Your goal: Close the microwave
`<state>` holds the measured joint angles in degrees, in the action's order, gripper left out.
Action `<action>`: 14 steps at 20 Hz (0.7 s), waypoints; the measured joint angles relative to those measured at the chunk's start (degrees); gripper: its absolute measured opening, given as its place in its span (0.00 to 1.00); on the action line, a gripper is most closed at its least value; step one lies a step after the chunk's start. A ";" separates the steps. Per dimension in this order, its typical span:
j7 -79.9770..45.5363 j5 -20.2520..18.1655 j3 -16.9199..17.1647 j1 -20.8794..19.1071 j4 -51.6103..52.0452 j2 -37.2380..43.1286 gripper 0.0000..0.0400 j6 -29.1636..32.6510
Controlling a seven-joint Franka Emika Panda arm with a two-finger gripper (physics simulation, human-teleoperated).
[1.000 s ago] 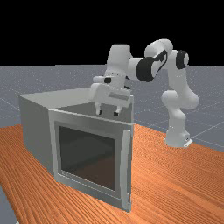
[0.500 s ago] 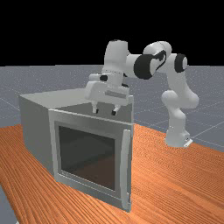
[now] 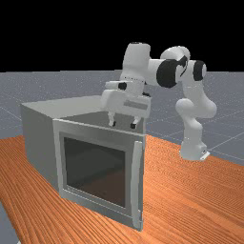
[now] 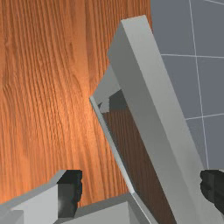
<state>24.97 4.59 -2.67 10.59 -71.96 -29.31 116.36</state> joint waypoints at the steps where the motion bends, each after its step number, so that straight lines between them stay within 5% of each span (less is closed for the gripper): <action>1: -0.68 0.21 -0.02 0.47 0.62 -0.38 1.00 -0.27; 14: 0.48 0.35 -0.56 1.42 9.78 -5.90 1.00 -3.49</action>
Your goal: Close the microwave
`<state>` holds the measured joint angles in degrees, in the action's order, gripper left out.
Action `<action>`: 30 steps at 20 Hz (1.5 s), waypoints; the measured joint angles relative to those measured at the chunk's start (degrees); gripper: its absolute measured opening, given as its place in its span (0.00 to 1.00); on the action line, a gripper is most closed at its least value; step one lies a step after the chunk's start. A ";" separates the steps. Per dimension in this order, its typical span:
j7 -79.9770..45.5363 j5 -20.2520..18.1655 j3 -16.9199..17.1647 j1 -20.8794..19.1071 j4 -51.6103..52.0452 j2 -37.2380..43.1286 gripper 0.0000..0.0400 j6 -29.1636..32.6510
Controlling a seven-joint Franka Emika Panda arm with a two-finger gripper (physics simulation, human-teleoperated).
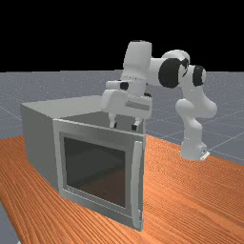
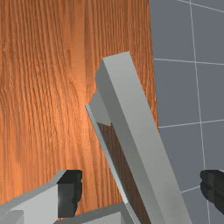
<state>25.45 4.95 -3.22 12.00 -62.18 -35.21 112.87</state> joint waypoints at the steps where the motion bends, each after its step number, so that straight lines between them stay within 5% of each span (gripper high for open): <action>1: 0.04 0.52 0.29 0.28 3.09 -1.69 1.00 -1.80; 6: 1.31 -0.34 -0.05 -0.22 11.07 -6.44 1.00 -5.79; 12: 1.00 -0.40 -0.11 -0.60 2.66 -5.49 1.00 1.48; 13: 1.17 -1.13 -0.46 -0.77 4.78 -6.24 1.00 -3.00; 16: 0.45 -1.98 -0.98 -1.16 -7.03 1.89 1.00 -3.54; 20: 0.71 -2.17 -0.65 -2.19 -26.24 14.28 1.00 3.97; 21: -0.70 2.59 0.21 -0.58 -31.95 16.99 1.00 10.46; 22: 4.05 -2.78 -0.79 -2.56 -28.00 15.38 1.00 4.86; 23: 13.52 -4.38 -1.45 -4.05 -34.37 18.59 1.00 12.00; 24: 16.81 -5.36 -1.44 -4.54 -35.40 19.31 1.00 12.33; 30: 9.57 -6.97 -1.97 -3.60 -76.43 56.06 1.00 19.33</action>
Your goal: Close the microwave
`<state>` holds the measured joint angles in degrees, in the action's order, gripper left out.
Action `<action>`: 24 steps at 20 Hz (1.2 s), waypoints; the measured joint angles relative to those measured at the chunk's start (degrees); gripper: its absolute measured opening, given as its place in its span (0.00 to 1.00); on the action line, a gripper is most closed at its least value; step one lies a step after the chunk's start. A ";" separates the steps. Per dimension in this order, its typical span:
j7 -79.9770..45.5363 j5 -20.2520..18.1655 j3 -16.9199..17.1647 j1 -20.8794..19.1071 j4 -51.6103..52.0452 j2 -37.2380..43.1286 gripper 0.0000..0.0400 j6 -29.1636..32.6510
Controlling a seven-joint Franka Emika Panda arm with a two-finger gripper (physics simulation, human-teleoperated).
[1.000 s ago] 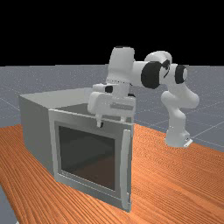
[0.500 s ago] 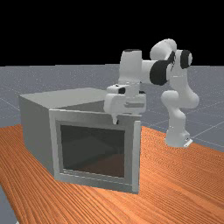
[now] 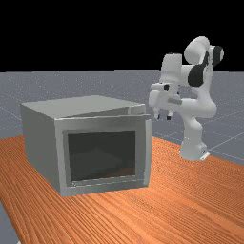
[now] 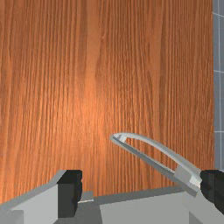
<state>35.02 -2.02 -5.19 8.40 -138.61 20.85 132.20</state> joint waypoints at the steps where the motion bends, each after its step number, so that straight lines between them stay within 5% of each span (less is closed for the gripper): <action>1: 0.31 -0.41 0.04 0.33 0.81 -0.93 1.00 -1.32; 2: 0.28 -0.38 -0.02 0.33 -0.14 -1.39 1.00 0.12; 7: 2.08 -0.23 0.92 -0.70 37.63 -29.76 1.00 -20.12; 8: 2.51 0.34 1.15 -1.05 37.98 -31.18 1.00 -15.46; 10: 2.83 0.75 1.40 -1.40 45.92 -37.05 1.00 -17.09; 11: 2.78 0.61 1.39 -1.42 56.57 -43.30 1.00 -24.56; 16: 3.26 0.80 1.59 -1.77 45.19 -42.43 1.00 -11.81; 22: 3.49 0.55 1.43 -1.74 45.55 -46.48 1.00 -9.57; 24: 3.56 0.74 1.46 -1.63 42.74 -47.27 1.00 -3.67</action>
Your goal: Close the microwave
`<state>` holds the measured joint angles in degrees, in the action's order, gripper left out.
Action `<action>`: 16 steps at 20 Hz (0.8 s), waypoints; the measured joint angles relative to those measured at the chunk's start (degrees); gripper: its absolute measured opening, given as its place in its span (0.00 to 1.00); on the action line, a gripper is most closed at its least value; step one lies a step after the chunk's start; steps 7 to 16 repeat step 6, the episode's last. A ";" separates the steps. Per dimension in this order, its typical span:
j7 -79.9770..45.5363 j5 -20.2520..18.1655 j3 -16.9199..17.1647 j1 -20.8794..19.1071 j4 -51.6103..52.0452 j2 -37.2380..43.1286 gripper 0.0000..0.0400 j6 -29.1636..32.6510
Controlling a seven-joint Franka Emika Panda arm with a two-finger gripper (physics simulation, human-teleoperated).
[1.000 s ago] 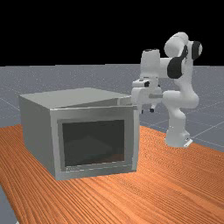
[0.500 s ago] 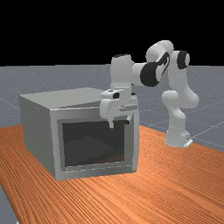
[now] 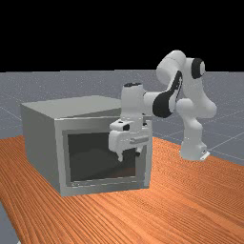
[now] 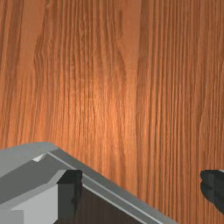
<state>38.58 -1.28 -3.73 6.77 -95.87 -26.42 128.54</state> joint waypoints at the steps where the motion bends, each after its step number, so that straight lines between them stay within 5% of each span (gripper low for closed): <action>1: -0.17 2.27 1.01 0.62 -2.36 1.07 1.00 3.44; 2: 0.78 3.57 1.89 0.22 -2.88 1.64 1.00 3.33; 5: 1.95 16.59 8.64 1.94 -3.36 1.35 1.00 1.35; 16: 5.83 16.81 9.80 0.36 -3.32 0.81 1.00 2.08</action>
